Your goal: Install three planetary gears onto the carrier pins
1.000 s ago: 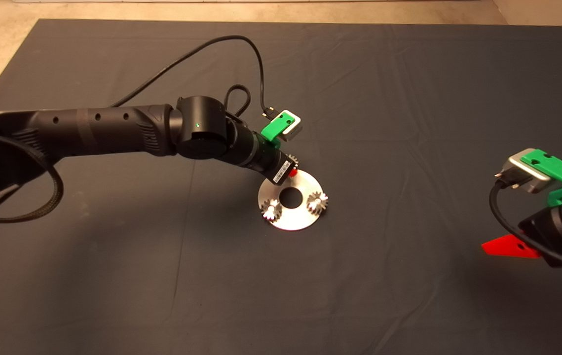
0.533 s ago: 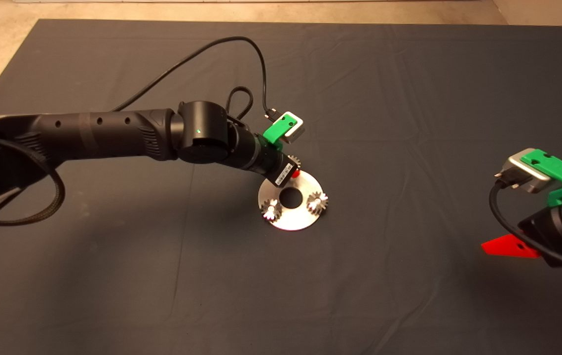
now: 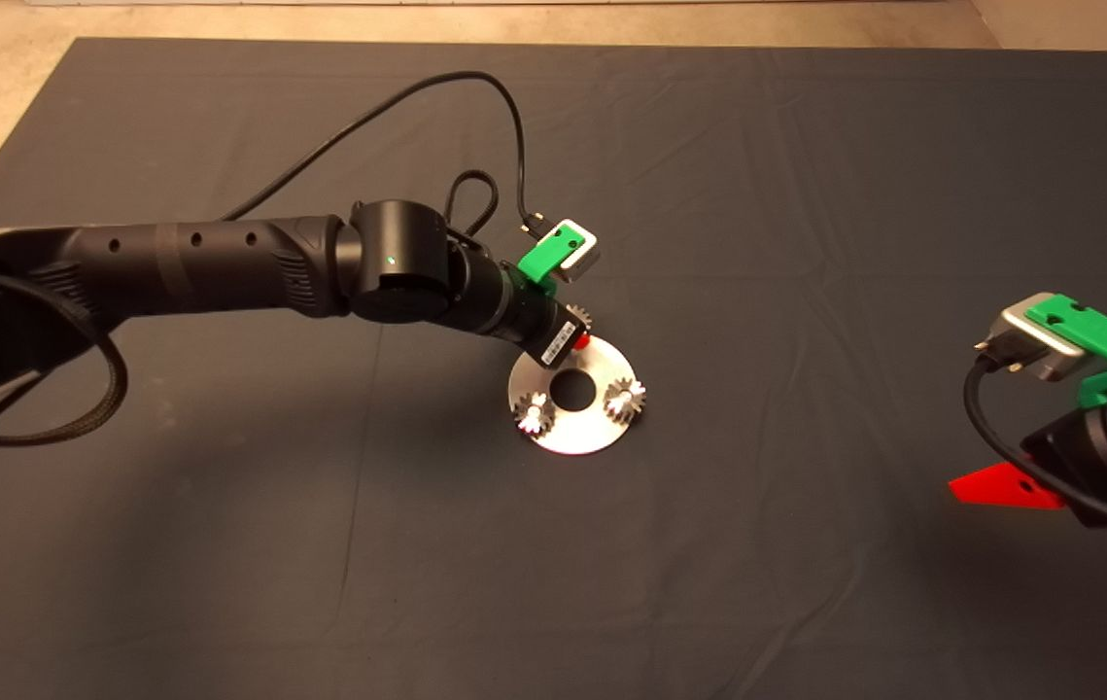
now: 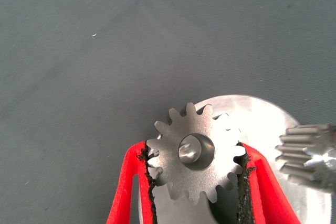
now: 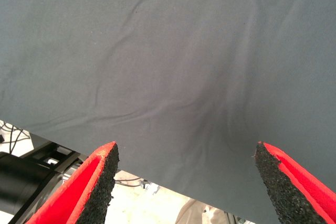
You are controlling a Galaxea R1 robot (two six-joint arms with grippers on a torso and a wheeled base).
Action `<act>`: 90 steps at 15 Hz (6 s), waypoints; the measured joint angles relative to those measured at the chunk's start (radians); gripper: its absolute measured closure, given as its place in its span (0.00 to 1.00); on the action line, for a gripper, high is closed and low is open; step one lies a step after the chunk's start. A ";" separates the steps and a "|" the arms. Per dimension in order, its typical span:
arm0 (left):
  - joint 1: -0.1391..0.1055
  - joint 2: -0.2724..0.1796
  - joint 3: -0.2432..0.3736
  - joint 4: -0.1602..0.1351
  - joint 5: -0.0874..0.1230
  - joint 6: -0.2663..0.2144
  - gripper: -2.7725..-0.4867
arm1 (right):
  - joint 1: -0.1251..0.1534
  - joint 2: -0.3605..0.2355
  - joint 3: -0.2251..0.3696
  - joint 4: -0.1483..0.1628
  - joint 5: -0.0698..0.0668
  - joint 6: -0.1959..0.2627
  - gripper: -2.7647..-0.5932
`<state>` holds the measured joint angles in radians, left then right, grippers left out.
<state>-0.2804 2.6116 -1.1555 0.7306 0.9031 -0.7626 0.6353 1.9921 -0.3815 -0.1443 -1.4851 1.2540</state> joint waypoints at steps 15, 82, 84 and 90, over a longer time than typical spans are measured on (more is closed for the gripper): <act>0.029 -0.010 0.015 0.029 -0.006 -0.019 0.95 | 0.000 0.000 0.000 0.000 0.000 0.000 0.39; -0.083 -0.735 0.825 -0.374 0.623 -0.507 0.64 | 0.000 -0.419 -0.002 0.000 -0.041 -0.173 0.39; -0.083 -0.733 0.825 -0.375 0.621 -0.532 0.64 | 0.000 -0.419 -0.001 0.000 -0.046 -0.166 0.39; -0.083 -0.732 0.829 -0.378 0.622 -0.561 0.64 | -0.001 -0.413 0.013 0.001 -0.044 -0.160 0.39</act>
<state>-0.3636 1.8796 -0.3266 0.3522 1.5248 -1.3231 0.6345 1.5789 -0.3689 -0.1432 -1.5289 1.0938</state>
